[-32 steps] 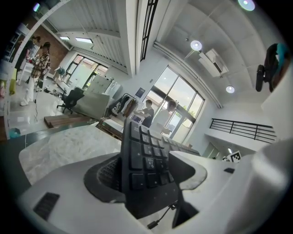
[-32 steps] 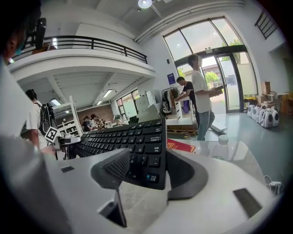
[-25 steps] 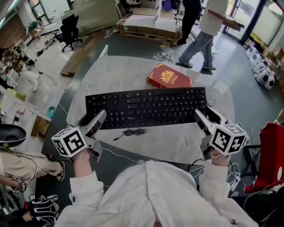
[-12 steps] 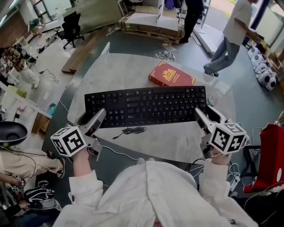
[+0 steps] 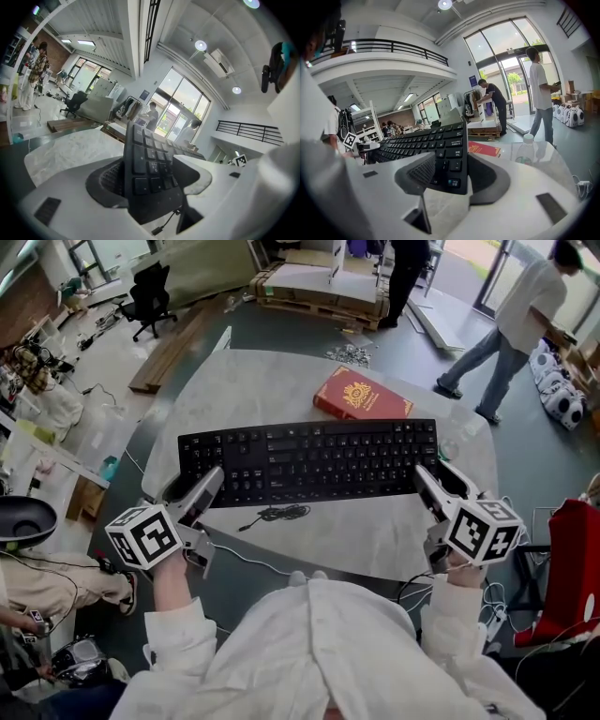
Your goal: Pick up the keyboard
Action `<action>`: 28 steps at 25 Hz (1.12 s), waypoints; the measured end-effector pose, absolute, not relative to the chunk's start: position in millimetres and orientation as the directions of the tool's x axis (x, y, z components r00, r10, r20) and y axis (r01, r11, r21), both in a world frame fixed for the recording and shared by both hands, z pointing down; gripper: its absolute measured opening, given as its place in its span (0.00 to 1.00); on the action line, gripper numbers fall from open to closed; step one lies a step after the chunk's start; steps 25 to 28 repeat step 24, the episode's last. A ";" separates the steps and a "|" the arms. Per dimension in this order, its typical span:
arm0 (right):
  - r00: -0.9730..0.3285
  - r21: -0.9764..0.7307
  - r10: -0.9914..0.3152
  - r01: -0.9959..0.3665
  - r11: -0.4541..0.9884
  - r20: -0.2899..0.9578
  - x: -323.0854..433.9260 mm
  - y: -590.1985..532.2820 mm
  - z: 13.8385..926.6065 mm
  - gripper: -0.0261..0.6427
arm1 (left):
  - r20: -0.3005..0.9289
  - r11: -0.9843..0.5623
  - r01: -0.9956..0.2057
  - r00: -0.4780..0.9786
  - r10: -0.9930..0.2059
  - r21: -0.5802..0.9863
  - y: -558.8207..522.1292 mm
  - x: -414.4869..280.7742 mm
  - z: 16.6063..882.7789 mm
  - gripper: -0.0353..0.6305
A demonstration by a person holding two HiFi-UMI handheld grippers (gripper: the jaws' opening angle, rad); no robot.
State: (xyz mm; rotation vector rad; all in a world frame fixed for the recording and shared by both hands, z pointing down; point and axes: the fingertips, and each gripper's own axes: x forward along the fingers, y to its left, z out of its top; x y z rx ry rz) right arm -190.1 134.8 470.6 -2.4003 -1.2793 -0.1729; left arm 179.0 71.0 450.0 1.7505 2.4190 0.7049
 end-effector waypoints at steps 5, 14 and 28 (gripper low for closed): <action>0.565 -0.303 0.771 0.820 -0.486 0.295 -190.7 133.3 470.1 0.39 | 0.200 0.252 0.882 -0.352 0.914 0.399 70.2 178.8 449.4 0.49; 0.563 -0.303 0.770 0.822 -0.483 0.300 -195.2 125.1 464.8 0.39 | 0.197 0.259 0.877 -0.360 0.912 0.404 62.9 174.5 445.5 0.48; 0.560 -0.294 0.782 0.823 -0.486 0.274 -198.2 126.5 440.6 0.38 | 0.183 0.266 0.870 -0.367 0.912 0.416 63.3 172.2 430.2 0.48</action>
